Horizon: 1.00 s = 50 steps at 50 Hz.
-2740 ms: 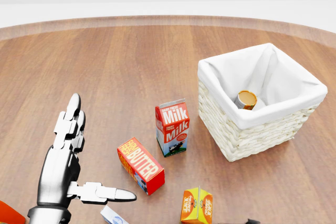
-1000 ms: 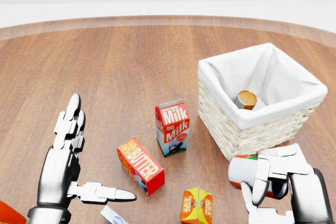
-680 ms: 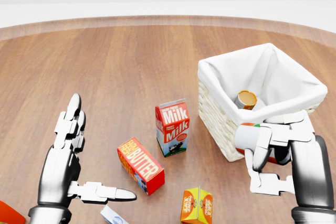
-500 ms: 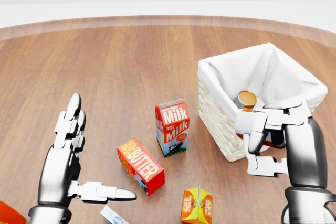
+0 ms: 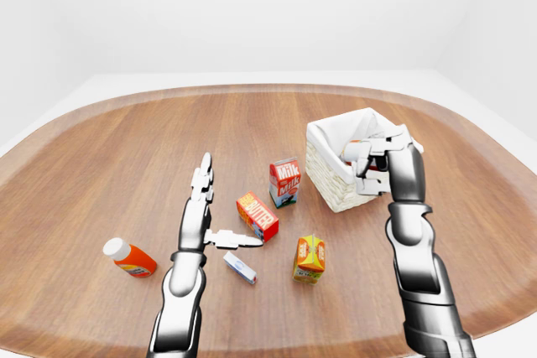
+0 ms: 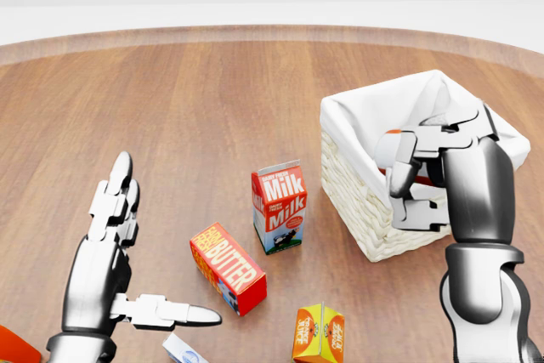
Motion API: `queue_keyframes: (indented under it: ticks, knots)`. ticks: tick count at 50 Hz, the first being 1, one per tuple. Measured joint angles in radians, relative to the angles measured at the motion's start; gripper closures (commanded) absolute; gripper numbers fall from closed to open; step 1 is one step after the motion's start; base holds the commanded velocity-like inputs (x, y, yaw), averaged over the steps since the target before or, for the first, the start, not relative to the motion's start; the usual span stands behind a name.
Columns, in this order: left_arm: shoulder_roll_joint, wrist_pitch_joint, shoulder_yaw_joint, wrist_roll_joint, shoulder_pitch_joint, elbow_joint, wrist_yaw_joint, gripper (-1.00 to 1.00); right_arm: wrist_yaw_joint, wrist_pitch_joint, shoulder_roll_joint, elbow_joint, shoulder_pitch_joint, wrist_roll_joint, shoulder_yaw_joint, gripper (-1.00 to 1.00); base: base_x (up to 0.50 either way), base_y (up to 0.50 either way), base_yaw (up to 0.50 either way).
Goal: Pick up the alphabet soup and the tomato sauce, and put them in the basket.
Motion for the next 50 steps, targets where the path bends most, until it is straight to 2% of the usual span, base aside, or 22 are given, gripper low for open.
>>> queue_keyframes:
  ticks: [34,50]
  knots:
    - [0.000,0.000,0.001,0.000,-0.004,0.002,0.002,-1.00,-0.132,0.000,-0.086,0.403,-0.303,-0.093,0.030,1.00,0.00,0.00,0.00]
    - [0.000,0.000,0.001,0.000,-0.005,0.005,0.001,-1.00,-0.243,0.000,-0.129,0.666,-0.463,-0.208,0.060,1.00,0.00,0.00,0.00]
